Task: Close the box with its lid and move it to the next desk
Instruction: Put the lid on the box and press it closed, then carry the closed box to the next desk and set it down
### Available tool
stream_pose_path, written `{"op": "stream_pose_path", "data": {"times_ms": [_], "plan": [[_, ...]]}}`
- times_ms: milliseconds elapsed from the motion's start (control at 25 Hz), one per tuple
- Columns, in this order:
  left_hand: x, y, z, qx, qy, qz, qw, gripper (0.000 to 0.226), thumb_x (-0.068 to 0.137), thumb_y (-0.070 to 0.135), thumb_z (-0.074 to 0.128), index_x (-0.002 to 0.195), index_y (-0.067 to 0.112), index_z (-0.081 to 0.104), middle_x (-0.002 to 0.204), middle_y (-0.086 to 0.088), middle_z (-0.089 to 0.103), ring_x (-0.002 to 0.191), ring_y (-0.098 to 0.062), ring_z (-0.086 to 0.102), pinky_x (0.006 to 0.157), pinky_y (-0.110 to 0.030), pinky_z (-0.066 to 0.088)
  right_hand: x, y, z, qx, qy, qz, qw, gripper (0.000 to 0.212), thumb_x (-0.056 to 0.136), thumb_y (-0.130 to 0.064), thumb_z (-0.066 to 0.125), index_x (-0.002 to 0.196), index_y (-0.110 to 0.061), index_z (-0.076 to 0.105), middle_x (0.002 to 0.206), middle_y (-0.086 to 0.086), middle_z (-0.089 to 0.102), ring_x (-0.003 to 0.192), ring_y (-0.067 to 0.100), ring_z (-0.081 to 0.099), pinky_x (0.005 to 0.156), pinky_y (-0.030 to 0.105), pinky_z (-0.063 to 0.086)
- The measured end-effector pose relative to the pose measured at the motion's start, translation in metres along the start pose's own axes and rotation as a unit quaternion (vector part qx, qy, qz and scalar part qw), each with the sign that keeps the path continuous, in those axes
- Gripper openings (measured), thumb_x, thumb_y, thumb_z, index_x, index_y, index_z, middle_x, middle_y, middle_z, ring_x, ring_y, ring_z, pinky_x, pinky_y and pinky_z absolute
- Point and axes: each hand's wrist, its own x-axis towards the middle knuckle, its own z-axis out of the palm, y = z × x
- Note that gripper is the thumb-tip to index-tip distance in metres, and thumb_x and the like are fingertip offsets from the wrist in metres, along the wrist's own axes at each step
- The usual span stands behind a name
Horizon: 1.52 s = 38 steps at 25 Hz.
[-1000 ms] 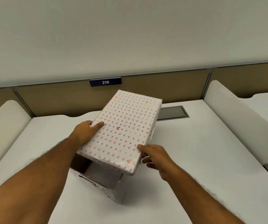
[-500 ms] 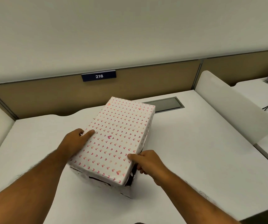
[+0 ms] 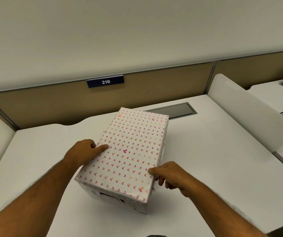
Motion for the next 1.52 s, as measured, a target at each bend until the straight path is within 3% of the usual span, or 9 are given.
{"op": "stream_pose_path", "data": {"times_ms": [320, 440, 600, 720, 880, 960, 1120, 1320, 1520], "plan": [[-0.001, -0.016, 0.006, -0.07, -0.052, -0.044, 0.995, 0.078, 0.066, 0.087, 0.065, 0.101, 0.017, 0.072, 0.093, 0.004, 0.075, 0.077, -0.018, 0.073, 0.055, -0.023, 0.053, 0.013, 0.006, 0.003, -0.104, -0.037, 0.018, 0.994, 0.045, 0.083, -0.061, 0.079, 0.096, -0.018, 0.073, 0.091, -0.001, 0.079, 0.067, 0.014, 0.069, 0.064, 0.025, 0.057], [-0.009, -0.02, 0.021, -0.091, -0.054, -0.037, 0.994, 0.085, 0.081, 0.082, 0.059, 0.138, 0.018, 0.064, 0.131, -0.003, 0.072, 0.092, -0.017, 0.068, 0.078, -0.029, 0.054, 0.014, 0.003, 0.002, -0.132, -0.026, 0.024, 0.991, 0.057, 0.082, -0.063, 0.08, 0.108, -0.013, 0.073, 0.098, 0.002, 0.079, 0.076, 0.017, 0.073, 0.069, 0.03, 0.057], [-0.021, -0.017, 0.024, -0.114, -0.047, -0.028, 0.992, 0.095, 0.081, 0.085, 0.049, 0.155, 0.026, 0.049, 0.159, -0.007, 0.056, 0.133, -0.034, 0.062, 0.109, -0.048, 0.05, 0.009, 0.007, -0.003, -0.106, -0.034, 0.019, 0.994, 0.07, 0.083, -0.064, 0.08, 0.13, -0.014, 0.069, 0.112, 0.002, 0.078, 0.092, 0.02, 0.076, 0.08, 0.035, 0.061], [-0.041, -0.025, 0.024, -0.16, -0.054, -0.036, 0.985, 0.095, 0.08, 0.083, 0.055, 0.158, 0.033, 0.039, 0.157, -0.008, 0.058, 0.119, -0.032, 0.067, 0.1, -0.045, 0.054, 0.001, 0.025, 0.008, 0.018, -0.036, 0.001, 0.999, 0.084, 0.088, -0.06, 0.076, 0.157, -0.022, 0.045, 0.131, 0.001, 0.072, 0.106, 0.019, 0.075, 0.085, 0.037, 0.062], [-0.067, -0.033, 0.037, -0.233, -0.037, -0.006, 0.972, 0.093, 0.08, 0.075, 0.07, 0.159, 0.038, 0.036, 0.159, -0.003, 0.055, 0.115, -0.024, 0.062, 0.091, -0.039, 0.051, -0.009, 0.056, 0.04, 0.149, -0.034, 0.017, 0.988, 0.091, 0.077, -0.079, 0.064, 0.154, -0.033, 0.043, 0.145, -0.001, 0.065, 0.121, 0.021, 0.069, 0.101, 0.047, 0.06], [-0.075, -0.033, 0.044, -0.283, -0.045, 0.011, 0.958, 0.1, 0.073, 0.076, 0.07, 0.16, 0.039, 0.036, 0.161, 0.002, 0.052, 0.123, -0.025, 0.062, 0.086, -0.031, 0.051, -0.007, 0.061, 0.05, 0.151, -0.025, 0.014, 0.988, 0.086, 0.077, -0.081, 0.057, 0.149, -0.035, 0.047, 0.141, -0.003, 0.066, 0.119, 0.018, 0.069, 0.101, 0.045, 0.06], [-0.076, -0.038, 0.044, -0.364, -0.078, 0.004, 0.928, 0.094, 0.074, 0.072, 0.075, 0.157, 0.041, 0.042, 0.142, 0.013, 0.058, 0.105, -0.01, 0.065, 0.074, -0.023, 0.051, 0.003, 0.055, 0.052, 0.125, 0.009, 0.02, 0.992, 0.054, 0.1, -0.063, 0.053, 0.143, -0.03, 0.054, 0.127, -0.005, 0.069, 0.105, 0.014, 0.07, 0.091, 0.041, 0.059], [-0.071, -0.045, 0.044, -0.425, -0.138, -0.015, 0.894, 0.076, 0.075, 0.066, 0.077, 0.143, 0.047, 0.051, 0.132, 0.012, 0.074, 0.105, -0.023, 0.079, 0.078, -0.03, 0.063, 0.006, 0.049, 0.05, 0.1, 0.018, 0.027, 0.994, 0.038, 0.105, -0.055, 0.05, 0.131, -0.029, 0.059, 0.117, -0.01, 0.072, 0.102, 0.017, 0.073, 0.085, 0.04, 0.06], [-0.07, -0.05, 0.047, -0.465, -0.14, -0.019, 0.874, 0.073, 0.076, 0.059, 0.077, 0.143, 0.038, 0.059, 0.119, 0.01, 0.082, 0.102, -0.025, 0.082, 0.086, -0.038, 0.064, 0.003, 0.046, 0.053, 0.121, 0.022, 0.035, 0.992, 0.041, 0.105, -0.056, 0.05, 0.137, -0.03, 0.053, 0.14, 0.0, 0.066, 0.125, 0.026, 0.064, 0.102, 0.05, 0.055]]}}
